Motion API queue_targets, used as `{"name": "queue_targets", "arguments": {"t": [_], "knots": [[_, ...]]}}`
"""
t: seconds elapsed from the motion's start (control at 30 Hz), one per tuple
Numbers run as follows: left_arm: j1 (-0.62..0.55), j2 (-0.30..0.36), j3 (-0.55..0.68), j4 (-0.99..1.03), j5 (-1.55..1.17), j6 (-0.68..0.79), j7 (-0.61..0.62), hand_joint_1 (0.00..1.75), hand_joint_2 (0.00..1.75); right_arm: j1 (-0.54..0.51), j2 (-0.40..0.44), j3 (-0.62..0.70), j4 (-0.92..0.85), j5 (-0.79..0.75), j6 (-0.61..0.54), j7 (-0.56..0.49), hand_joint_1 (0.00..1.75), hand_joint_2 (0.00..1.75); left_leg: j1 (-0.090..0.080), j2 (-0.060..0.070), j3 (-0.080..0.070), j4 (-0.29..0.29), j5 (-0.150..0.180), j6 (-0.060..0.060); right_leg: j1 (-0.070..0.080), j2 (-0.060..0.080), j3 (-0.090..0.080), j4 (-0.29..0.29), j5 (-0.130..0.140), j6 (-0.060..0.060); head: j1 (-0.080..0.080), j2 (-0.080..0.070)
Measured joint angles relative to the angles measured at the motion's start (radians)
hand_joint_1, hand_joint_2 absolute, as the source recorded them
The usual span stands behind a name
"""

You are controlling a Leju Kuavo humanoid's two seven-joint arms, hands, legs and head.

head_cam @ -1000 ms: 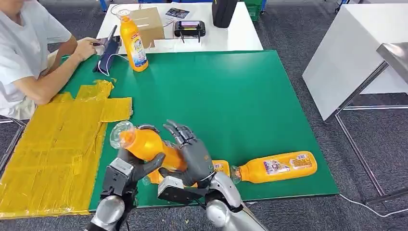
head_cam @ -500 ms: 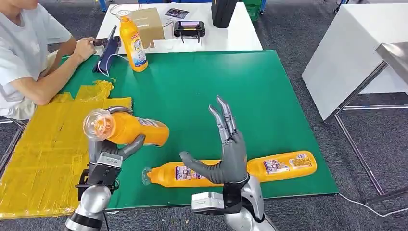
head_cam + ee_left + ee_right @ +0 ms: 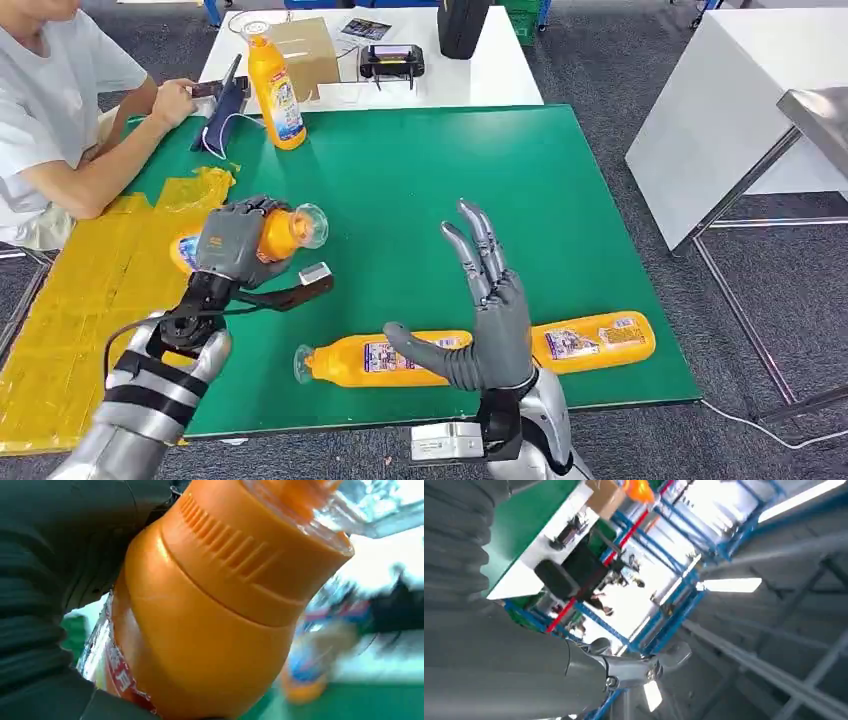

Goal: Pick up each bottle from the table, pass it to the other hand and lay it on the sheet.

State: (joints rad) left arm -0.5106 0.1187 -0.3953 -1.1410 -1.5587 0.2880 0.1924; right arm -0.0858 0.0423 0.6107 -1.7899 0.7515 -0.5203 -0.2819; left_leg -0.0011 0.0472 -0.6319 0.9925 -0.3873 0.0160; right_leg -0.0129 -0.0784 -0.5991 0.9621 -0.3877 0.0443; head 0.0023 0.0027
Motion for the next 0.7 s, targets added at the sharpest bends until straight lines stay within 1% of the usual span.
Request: {"name": "queue_targets", "arguments": {"t": [0.07,0.23,0.43,0.47,0.5,0.6,0.7], "knots": [[-0.060,0.018,-0.060,0.157,-0.005,-0.009,0.029,1.75,1.75,-0.004,-0.001,0.001,0.000,0.005,0.009,0.001,0.00,1.75,0.000,0.001,0.000,0.000,0.000,0.000,0.000,0.001,0.000,0.000,0.000,0.000,0.000,0.000],[-0.147,0.032,-0.163,0.436,-0.012,-0.062,0.024,1.75,1.75,-0.015,-0.011,0.004,0.004,0.021,0.018,0.009,0.00,1.75,0.000,0.001,0.000,0.000,0.000,0.000,0.000,0.001,0.000,0.001,0.000,0.000,0.000,0.000],[-0.190,0.032,-0.194,0.593,-0.011,-0.093,0.035,1.75,1.75,-0.021,-0.021,0.006,0.022,0.047,0.046,0.039,0.00,1.75,0.000,0.000,-0.001,0.000,0.000,0.000,0.000,0.000,0.001,0.001,-0.001,0.000,0.001,0.000],[-0.195,0.032,-0.195,0.607,-0.011,-0.096,0.035,0.19,1.75,-0.022,-0.022,0.008,0.026,0.053,0.055,0.043,0.00,1.75,0.000,0.000,0.000,0.000,0.000,0.000,0.000,0.000,0.001,0.001,-0.001,0.000,0.000,0.000],[-0.201,0.031,-0.195,0.621,-0.011,-0.097,0.038,0.00,1.75,-0.025,-0.024,0.012,0.031,0.063,0.073,0.052,0.00,1.75,0.000,0.000,0.000,0.000,0.000,0.000,0.000,0.001,0.001,0.001,-0.001,0.000,0.000,0.000],[-0.210,0.029,-0.205,0.649,-0.011,-0.081,0.058,0.00,1.75,-0.038,-0.033,0.030,0.057,0.091,0.134,0.082,0.00,1.75,0.000,0.000,0.001,0.000,0.000,-0.001,0.000,0.001,0.002,0.001,-0.001,-0.001,0.000,0.000],[-0.207,0.029,-0.214,0.669,-0.011,-0.001,0.088,0.00,1.75,-0.055,-0.046,0.057,0.094,0.126,0.213,0.121,0.00,1.75,0.001,0.000,0.001,0.000,0.001,-0.001,0.001,0.001,0.002,0.001,0.000,-0.001,0.000,0.000]]}}
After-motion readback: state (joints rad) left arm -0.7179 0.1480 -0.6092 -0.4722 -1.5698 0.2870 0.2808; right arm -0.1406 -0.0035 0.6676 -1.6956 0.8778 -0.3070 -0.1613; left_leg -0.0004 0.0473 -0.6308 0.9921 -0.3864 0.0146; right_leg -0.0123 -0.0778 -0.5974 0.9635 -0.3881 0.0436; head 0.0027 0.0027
